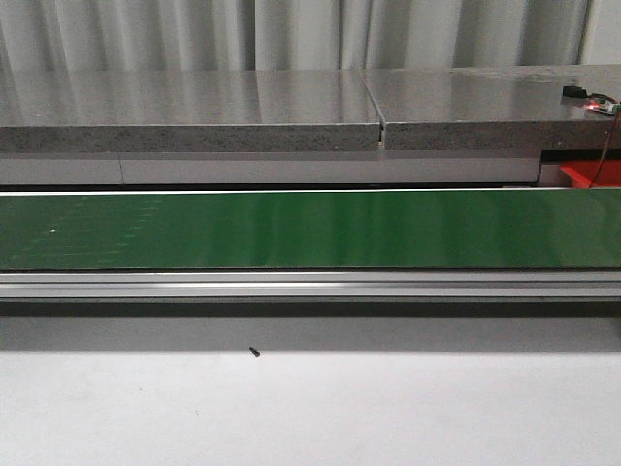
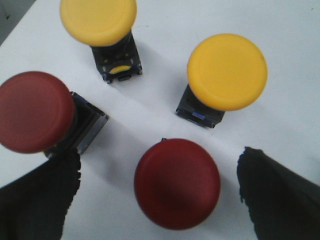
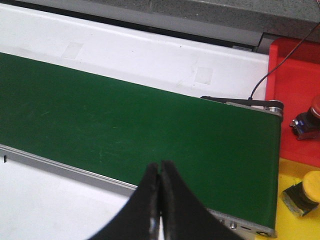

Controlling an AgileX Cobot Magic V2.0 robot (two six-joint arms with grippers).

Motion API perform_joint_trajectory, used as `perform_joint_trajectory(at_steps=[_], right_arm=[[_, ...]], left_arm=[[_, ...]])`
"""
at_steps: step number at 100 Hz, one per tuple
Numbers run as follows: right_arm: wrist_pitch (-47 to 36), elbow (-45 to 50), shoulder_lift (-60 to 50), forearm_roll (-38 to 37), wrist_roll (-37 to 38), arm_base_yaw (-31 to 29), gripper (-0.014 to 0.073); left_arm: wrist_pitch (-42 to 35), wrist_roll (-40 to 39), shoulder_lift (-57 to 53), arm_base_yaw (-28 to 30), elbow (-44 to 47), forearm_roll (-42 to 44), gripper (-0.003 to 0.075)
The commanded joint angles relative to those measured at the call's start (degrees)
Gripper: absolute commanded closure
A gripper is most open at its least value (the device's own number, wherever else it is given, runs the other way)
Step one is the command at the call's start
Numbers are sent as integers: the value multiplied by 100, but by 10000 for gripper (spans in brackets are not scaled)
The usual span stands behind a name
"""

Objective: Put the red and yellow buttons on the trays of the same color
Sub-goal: 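Move the left gripper over a red push-button on the table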

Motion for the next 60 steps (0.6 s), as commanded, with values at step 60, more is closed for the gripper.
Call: perform_joint_trajectory(at_steps=[60], right_arm=[[-299,-142,-50,80,-52,7,662]], left_arm=[[-273,0,120,-263,-539,-11,195]])
